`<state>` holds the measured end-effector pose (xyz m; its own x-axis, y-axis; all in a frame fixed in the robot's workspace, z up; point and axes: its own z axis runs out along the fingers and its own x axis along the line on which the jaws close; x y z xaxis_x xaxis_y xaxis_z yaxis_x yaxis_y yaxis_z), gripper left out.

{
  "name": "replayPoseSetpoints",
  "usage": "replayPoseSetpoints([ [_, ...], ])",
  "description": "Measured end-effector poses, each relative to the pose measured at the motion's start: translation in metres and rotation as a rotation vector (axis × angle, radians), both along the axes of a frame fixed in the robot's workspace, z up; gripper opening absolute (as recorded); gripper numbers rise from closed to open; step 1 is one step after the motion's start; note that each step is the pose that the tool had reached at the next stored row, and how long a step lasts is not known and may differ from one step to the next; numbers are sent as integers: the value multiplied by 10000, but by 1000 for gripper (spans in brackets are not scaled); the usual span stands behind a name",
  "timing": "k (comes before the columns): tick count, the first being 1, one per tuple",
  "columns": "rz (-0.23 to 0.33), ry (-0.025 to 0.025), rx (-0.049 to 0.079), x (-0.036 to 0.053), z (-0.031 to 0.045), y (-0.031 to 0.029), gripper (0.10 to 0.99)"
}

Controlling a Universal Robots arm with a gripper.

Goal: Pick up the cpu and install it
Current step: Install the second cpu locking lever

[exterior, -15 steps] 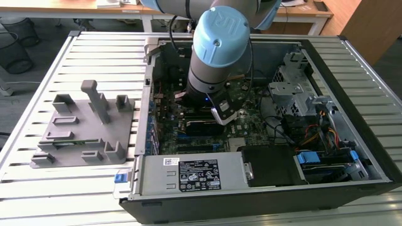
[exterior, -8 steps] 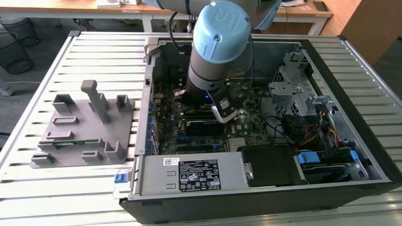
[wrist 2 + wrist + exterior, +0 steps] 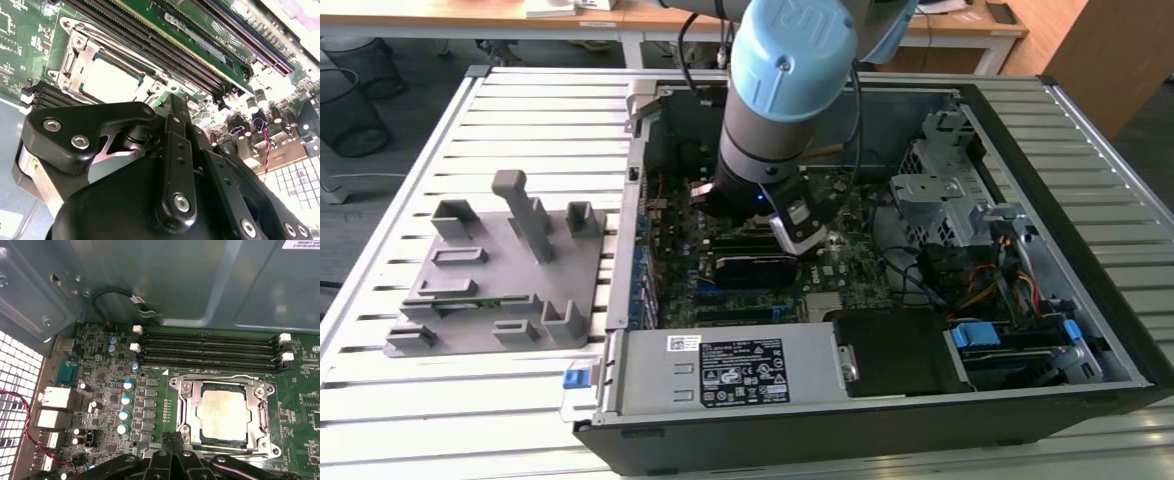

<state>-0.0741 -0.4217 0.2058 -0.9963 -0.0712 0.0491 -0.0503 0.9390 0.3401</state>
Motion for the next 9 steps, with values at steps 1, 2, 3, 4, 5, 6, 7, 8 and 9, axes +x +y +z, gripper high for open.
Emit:
replayPoseSetpoints([
  [1, 0, 0, 1, 0, 6, 0, 106],
  [2, 0, 0, 2, 0, 13, 0, 106],
  [3, 0, 0, 5, 0, 21, 0, 106],
  [4, 0, 0, 6, 0, 30, 0, 106],
  [5, 0, 0, 5, 0, 39, 0, 106],
  [6, 0, 0, 5, 0, 45, 0, 106],
  [7, 0, 0, 7, 0, 46, 0, 106],
  [8, 0, 0, 7, 0, 46, 0, 106],
  [9, 0, -1, 8, 0, 46, 0, 106],
])
